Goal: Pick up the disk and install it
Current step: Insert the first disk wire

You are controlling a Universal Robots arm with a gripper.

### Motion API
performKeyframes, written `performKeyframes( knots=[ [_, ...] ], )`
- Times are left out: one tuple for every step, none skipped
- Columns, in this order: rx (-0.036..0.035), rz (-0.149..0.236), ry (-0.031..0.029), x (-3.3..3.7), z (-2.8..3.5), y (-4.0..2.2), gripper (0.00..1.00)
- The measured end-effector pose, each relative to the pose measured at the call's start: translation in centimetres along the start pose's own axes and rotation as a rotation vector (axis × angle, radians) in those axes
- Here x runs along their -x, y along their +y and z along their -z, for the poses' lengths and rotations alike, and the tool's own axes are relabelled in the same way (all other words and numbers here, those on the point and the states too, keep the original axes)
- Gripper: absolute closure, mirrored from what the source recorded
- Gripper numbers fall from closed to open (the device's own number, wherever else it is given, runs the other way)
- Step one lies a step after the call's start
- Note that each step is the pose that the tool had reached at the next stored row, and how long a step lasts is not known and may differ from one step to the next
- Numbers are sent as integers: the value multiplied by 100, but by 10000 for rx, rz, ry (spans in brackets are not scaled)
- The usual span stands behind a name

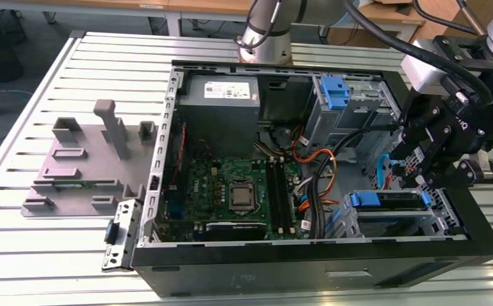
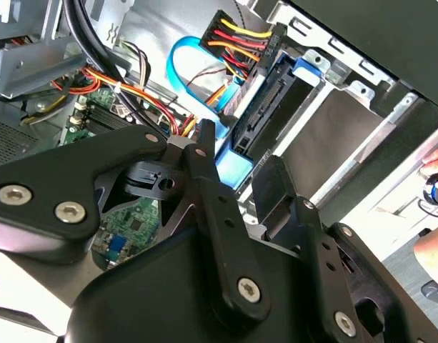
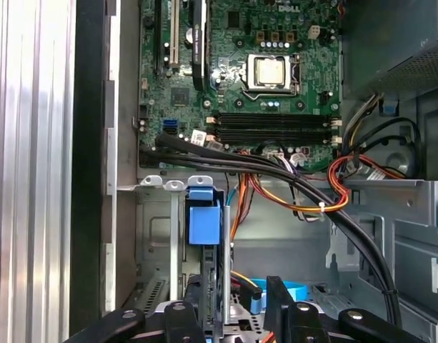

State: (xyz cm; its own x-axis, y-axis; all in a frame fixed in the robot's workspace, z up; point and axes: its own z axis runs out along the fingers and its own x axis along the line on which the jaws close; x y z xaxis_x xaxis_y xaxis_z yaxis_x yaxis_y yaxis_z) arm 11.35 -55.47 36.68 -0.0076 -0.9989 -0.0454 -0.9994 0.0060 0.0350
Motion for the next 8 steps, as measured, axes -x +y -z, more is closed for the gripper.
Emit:
performKeyframes(
  knots=[
    [0,0,0,5,-7,-8,52],
    [0,0,0,9,-15,-17,52],
    [0,0,3,11,-21,-26,52],
    [0,-1,3,12,-26,-36,52],
    [0,0,4,13,-28,-44,52],
    [0,0,1,13,-37,-52,52],
    [0,0,0,12,-46,-57,52],
    [0,0,0,12,-54,-61,52]
  ],
)
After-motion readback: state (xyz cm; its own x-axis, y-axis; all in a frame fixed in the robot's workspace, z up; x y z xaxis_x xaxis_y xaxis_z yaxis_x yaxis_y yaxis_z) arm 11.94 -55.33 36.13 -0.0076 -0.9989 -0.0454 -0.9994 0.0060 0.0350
